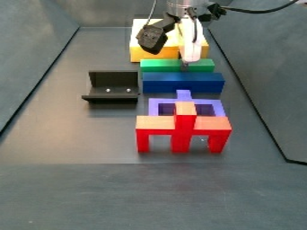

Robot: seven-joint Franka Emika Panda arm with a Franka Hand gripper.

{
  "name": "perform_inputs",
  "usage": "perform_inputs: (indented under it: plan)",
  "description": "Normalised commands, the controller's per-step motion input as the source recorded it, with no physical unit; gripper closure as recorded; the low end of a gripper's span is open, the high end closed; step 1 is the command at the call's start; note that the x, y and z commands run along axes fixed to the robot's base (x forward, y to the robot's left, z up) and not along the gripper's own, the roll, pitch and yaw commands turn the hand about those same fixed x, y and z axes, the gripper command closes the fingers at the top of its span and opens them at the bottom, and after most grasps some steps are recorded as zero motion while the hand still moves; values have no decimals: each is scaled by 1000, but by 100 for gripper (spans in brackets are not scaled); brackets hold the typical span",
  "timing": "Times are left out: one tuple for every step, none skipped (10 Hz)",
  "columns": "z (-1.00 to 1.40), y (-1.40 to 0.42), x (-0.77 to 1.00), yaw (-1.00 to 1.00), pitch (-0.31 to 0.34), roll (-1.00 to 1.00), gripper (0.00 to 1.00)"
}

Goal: Pick up the green object. Move up. Move to above the board. Insert the green object.
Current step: Pick up the green object, then move up, then move to above the board.

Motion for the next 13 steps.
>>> perform_inputs:
  plan:
    - [0, 0, 0, 0, 0, 0, 100]
    - [0, 0, 0, 0, 0, 0, 100]
    - [0, 0, 0, 0, 0, 0, 100]
    - [0, 0, 0, 0, 0, 0, 100]
    - [0, 0, 0, 0, 0, 0, 100]
    - [0, 0, 0, 0, 0, 0, 100]
    - [0, 0, 0, 0, 0, 0, 100]
    - [0, 0, 0, 0, 0, 0, 100]
    - [833, 0, 0, 0, 0, 0, 100]
    - [800, -64, -65, 26, 27, -11, 100]
    - [562, -60, -103, 40, 26, -50, 100]
    - [280, -13, -59, 21, 2, -89, 100]
    - [1400, 0, 0, 0, 0, 0, 100]
